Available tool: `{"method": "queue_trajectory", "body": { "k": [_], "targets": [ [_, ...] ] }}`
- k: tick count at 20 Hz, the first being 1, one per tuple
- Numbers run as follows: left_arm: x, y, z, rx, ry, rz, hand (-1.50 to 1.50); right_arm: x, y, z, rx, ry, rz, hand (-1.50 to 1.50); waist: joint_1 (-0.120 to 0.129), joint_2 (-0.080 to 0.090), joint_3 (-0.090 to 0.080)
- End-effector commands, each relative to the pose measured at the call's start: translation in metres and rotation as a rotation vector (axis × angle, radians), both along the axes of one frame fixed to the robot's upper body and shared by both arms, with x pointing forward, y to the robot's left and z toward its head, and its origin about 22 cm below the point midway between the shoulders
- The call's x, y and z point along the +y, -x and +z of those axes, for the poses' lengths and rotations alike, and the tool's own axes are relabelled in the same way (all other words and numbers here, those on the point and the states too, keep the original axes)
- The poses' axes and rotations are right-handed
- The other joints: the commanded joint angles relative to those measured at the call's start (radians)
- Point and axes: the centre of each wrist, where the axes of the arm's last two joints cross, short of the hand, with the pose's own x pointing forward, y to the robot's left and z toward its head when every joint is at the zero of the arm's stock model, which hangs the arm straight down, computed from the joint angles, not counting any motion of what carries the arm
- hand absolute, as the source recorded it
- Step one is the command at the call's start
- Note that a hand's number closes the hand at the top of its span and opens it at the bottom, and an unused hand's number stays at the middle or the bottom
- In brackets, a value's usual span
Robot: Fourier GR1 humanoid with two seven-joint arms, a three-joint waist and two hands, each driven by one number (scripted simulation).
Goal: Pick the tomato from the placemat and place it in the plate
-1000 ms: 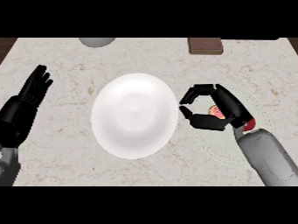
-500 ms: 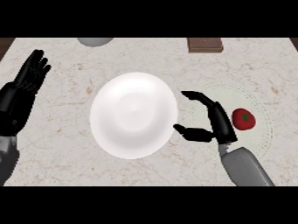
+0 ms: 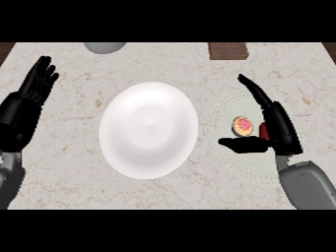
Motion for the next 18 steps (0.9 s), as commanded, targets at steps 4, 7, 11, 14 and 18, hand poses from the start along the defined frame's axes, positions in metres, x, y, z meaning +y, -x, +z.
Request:
{"method": "queue_trajectory", "body": {
  "k": [4, 7, 11, 14, 18],
  "targets": [
    [-0.003, -0.003, 0.01, -0.002, -0.01, 0.003, 0.0, -0.036, -0.011, 0.056, 0.259, 0.439, -0.155, -1.5, -0.002, -0.008, -0.004],
    [0.001, -0.001, 0.007, 0.002, -0.005, -0.01, 0.0, -0.014, -0.01, 0.066, 0.42, 0.577, -0.132, -1.5, 0.009, -0.007, -0.004],
    [-0.002, 0.001, 0.002, -0.011, -0.017, -0.011, 0.0, -0.017, -0.026, 0.092, 0.608, 0.708, -0.1, -1.5, 0.024, 0.002, -0.002],
    [0.018, 0.002, 0.004, 0.003, 0.005, -0.014, 0.0, -0.025, -0.019, 0.095, 0.713, 0.733, -0.088, -1.5, 0.014, 0.001, 0.0],
    [0.003, -0.002, 0.014, -0.01, -0.004, -0.021, 0.0, 0.003, -0.027, 0.081, 0.757, 0.763, -0.114, -1.5, 0.02, 0.004, 0.001]
  ]
}}
